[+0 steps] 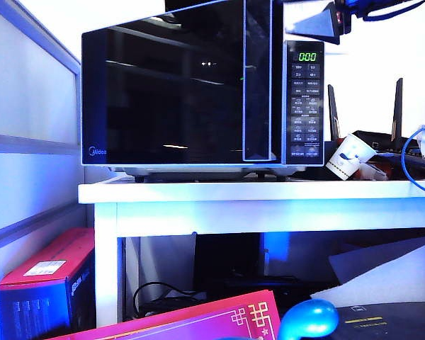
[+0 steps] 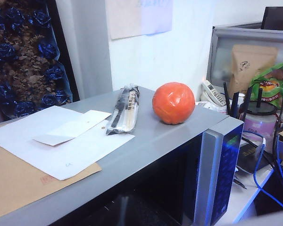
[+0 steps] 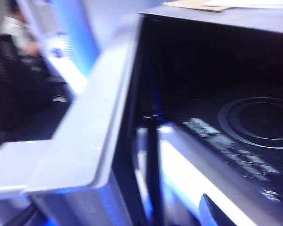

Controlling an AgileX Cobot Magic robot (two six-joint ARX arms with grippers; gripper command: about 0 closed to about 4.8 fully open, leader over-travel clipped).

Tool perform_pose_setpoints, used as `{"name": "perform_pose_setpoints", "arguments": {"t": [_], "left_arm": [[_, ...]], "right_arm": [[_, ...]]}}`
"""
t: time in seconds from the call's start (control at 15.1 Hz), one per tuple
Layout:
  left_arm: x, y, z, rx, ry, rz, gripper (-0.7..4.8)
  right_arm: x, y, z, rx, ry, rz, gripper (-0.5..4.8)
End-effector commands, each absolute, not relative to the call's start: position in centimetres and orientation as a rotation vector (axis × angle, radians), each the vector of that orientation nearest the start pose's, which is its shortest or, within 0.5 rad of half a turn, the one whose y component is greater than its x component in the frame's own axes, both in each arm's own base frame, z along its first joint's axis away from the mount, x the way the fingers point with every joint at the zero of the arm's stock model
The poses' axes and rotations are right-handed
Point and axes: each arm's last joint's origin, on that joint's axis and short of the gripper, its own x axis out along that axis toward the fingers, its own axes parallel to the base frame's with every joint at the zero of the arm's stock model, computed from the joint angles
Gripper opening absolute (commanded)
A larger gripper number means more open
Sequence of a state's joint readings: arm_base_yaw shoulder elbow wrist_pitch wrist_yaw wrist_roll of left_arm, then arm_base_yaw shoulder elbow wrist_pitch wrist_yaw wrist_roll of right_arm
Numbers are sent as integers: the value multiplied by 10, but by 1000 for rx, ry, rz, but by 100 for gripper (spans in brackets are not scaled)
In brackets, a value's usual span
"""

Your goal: Open the microwave door, place the orange inside the microwave, then close the microwave door.

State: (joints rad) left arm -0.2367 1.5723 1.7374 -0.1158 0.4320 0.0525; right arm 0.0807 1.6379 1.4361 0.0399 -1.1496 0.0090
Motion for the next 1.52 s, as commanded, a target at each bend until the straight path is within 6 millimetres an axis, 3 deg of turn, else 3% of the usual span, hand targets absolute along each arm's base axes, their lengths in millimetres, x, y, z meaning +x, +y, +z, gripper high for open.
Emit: {"name": "perform_pose_setpoints", "arguments": {"t": [0.07,0.73,1.32,1.52], "left_arm": [[343,-99,467,57,-84,-680,-5],[386,-129,429,56,-114,-719,-5],[414,-137,389,40,14,-723,-5],[415,-137,386,40,27,-723,-5]], "right_arm": [[357,60,390,63,31,1306,417],[354,61,394,149,92,1418,398],[359,57,394,172,69,1231,399],[362,57,388,174,103,1163,399]]}}
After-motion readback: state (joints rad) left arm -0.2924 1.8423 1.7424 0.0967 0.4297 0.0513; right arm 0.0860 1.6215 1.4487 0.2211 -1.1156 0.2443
